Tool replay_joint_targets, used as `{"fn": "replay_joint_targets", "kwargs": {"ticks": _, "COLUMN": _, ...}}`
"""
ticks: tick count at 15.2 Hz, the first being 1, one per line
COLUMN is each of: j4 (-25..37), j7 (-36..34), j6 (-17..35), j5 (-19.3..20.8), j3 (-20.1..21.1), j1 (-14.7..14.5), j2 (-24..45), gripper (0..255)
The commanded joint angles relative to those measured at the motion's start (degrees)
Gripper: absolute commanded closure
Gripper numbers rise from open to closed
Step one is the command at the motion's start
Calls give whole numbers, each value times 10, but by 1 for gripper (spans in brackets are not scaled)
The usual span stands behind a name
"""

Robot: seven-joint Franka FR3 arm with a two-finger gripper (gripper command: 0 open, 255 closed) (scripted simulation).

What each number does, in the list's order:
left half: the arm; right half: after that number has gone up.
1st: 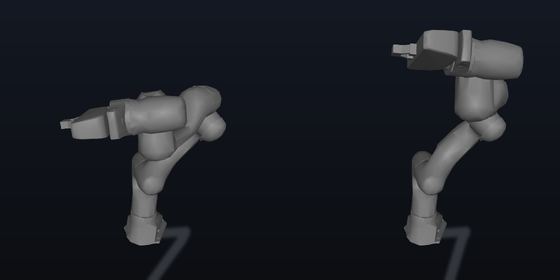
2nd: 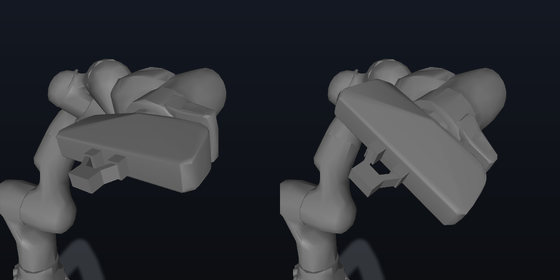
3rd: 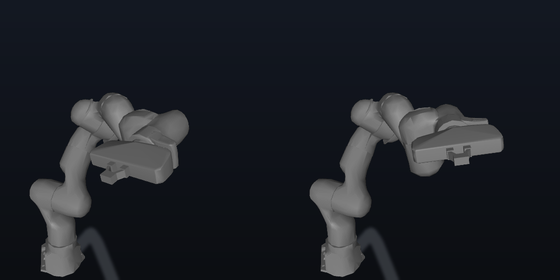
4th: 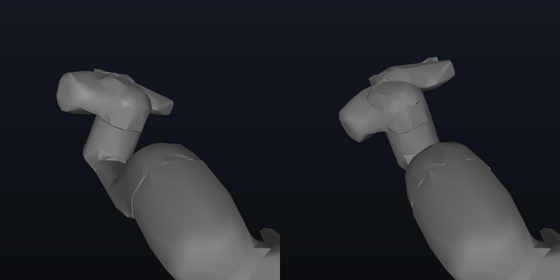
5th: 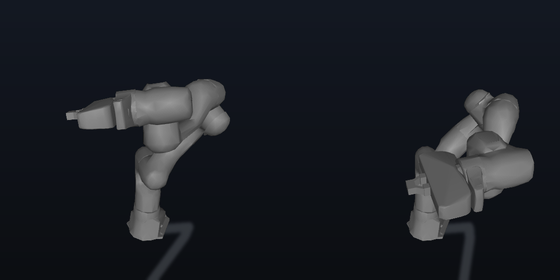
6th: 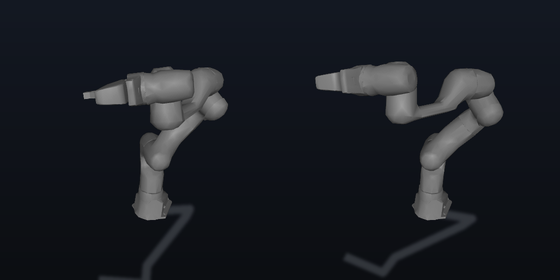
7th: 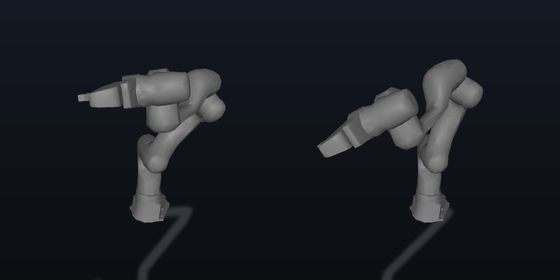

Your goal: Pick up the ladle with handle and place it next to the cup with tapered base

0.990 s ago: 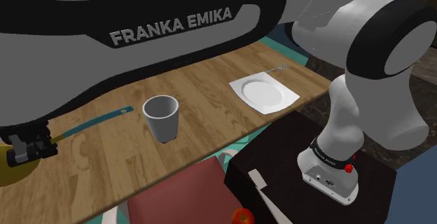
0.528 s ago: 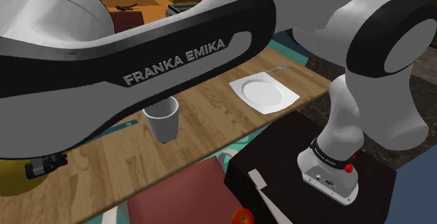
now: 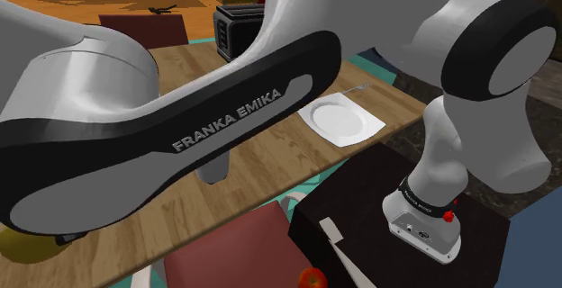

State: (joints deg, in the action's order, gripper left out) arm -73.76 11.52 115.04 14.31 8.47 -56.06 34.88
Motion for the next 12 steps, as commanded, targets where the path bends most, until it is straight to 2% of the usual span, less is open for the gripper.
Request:
{"fn": "replay_joint_targets", "kwargs": {"ticks": 1, "j4": -10, "j7": -3, "j6": 14, "j5": 2, "j3": -1, "j1": 0, "j2": 3, "gripper": 255}}
{"fn": "replay_joint_targets", "kwargs": {"ticks": 12, "j4": -51, "j7": -16, "j6": 77, "j5": 10, "j3": -5, "j1": 0, "j2": 27, "gripper": 255}}
